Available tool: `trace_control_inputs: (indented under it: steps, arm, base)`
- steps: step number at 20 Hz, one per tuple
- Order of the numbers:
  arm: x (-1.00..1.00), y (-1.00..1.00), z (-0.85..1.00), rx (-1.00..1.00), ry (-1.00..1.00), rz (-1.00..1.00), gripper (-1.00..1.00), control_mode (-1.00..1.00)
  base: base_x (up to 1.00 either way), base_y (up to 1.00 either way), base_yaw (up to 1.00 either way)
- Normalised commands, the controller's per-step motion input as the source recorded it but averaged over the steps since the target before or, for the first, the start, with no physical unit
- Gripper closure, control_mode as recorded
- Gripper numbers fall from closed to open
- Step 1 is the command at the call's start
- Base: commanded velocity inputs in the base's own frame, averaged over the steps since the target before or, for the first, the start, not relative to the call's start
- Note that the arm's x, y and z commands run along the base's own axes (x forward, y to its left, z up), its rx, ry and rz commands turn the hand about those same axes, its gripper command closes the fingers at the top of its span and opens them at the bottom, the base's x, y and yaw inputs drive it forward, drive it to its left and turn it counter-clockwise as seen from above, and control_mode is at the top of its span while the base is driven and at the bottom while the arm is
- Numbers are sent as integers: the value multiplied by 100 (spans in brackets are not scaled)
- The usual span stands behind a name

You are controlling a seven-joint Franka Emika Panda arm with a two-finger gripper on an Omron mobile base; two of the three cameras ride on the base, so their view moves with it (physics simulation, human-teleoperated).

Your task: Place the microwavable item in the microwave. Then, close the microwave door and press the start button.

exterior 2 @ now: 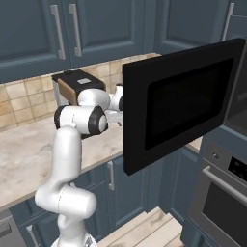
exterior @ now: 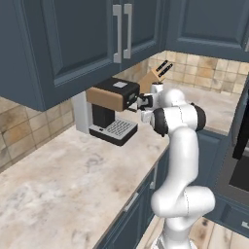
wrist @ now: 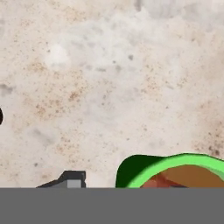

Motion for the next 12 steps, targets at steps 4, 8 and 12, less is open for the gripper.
trace_control_inputs:
  steps: [4,8,12]
  arm:
    - [-6,-1,-2,0,-4,4,100,-100]
    - [-18,0,2,0,-13,5,100,-100]
    - [-76,2,33,0,-25,0,100,-100]
  base:
    - [0,0,0]
    - [0,0,0]
    - [0,0,0]
